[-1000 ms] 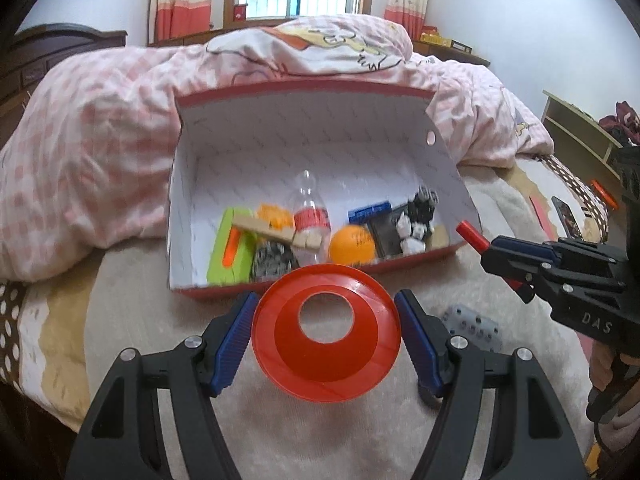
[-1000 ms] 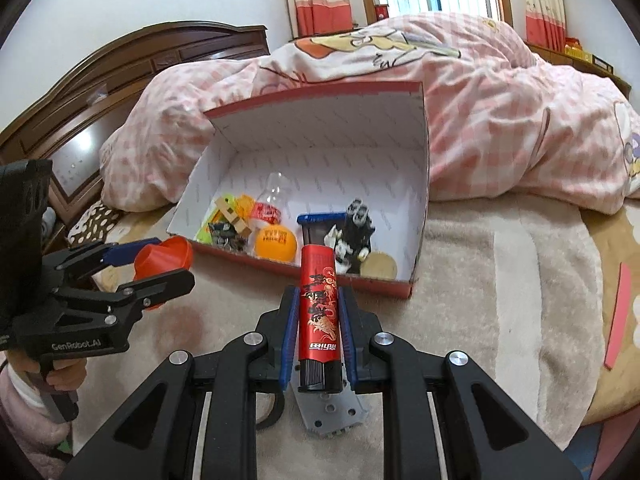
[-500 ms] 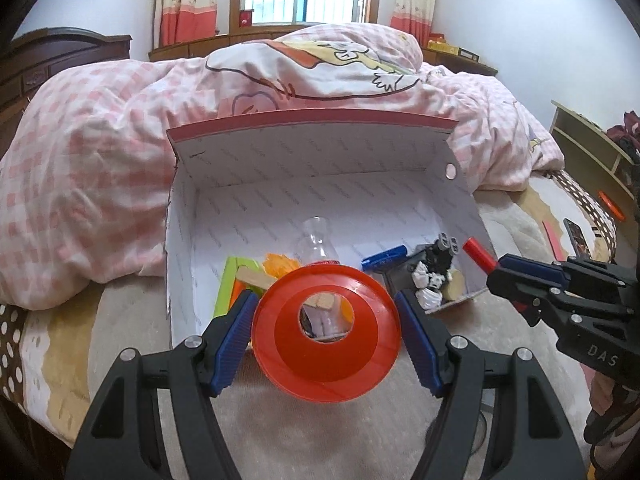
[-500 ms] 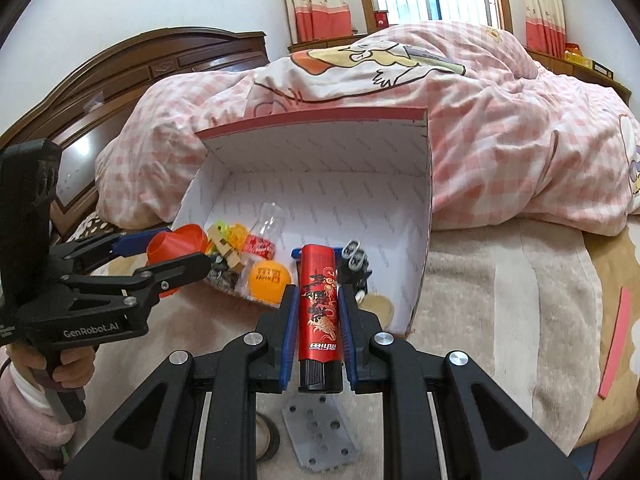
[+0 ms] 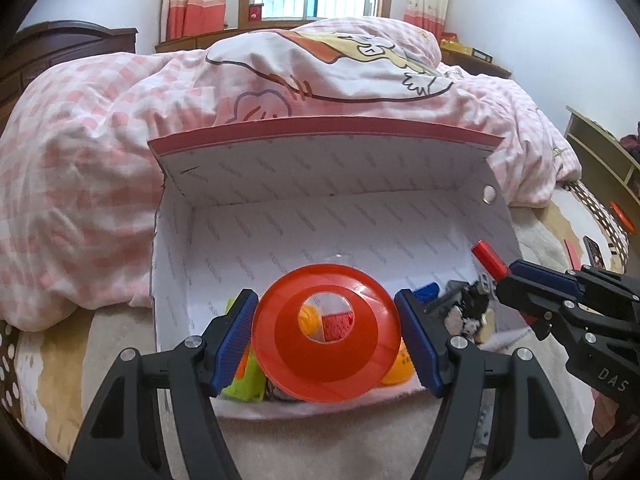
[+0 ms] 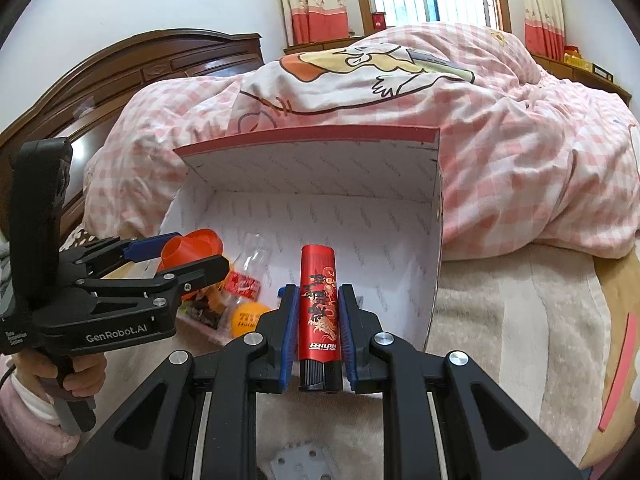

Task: Organize objects
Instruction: 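Carry the cone and tube into the box and open both grippers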

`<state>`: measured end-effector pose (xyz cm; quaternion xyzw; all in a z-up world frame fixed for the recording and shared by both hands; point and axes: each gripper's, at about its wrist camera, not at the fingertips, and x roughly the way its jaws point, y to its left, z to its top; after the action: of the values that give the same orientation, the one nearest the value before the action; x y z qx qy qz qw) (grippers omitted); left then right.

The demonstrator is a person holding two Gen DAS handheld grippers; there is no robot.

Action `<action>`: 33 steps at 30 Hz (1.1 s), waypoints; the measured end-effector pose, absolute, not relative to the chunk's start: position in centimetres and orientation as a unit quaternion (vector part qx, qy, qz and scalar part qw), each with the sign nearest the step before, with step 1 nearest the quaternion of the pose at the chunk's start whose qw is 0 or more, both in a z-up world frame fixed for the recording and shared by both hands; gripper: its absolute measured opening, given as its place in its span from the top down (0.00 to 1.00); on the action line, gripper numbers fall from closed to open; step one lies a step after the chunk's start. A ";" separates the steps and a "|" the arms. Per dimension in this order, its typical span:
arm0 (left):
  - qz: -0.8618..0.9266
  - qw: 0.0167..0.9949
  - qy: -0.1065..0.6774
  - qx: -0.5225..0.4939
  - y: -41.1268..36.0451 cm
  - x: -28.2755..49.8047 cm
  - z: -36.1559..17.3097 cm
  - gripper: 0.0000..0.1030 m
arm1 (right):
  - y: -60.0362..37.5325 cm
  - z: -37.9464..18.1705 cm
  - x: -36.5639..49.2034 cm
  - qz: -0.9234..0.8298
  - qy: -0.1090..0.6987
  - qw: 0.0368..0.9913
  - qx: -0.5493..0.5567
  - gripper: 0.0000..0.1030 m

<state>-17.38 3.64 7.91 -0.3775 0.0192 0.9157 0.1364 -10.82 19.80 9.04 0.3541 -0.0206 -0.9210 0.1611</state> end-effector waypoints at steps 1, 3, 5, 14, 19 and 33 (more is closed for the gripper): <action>0.916 0.135 0.019 -0.378 3.7 -17.6 7.8 0.32 | 19.8 9.0 -11.0 -0.921 -0.020 0.160 0.354 0.80; 0.916 0.132 0.019 -0.379 3.7 -18.2 7.7 0.32 | 19.8 8.9 -11.6 -0.922 -0.021 0.157 0.354 0.80; 0.915 0.129 0.018 -0.381 3.8 -18.9 7.5 0.32 | 19.8 8.8 -12.0 -0.922 -0.021 0.155 0.355 0.80; 0.915 0.110 0.024 -0.387 4.2 -20.9 6.7 0.32 | 19.7 8.0 -13.7 -0.923 -0.023 0.140 0.358 0.80; 0.913 0.109 0.015 -0.394 4.0 -21.3 6.2 0.31 | 19.9 7.7 -14.1 -0.923 -0.032 0.138 0.357 0.80; 0.906 0.112 0.005 -0.409 4.2 -21.7 5.4 0.31 | 20.4 7.2 -14.1 -0.923 -0.043 0.129 0.361 0.67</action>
<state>-21.67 4.25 5.45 -0.4090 0.0052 0.9056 0.1120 -14.05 20.37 7.21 0.3613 -0.0433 -0.9225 0.1286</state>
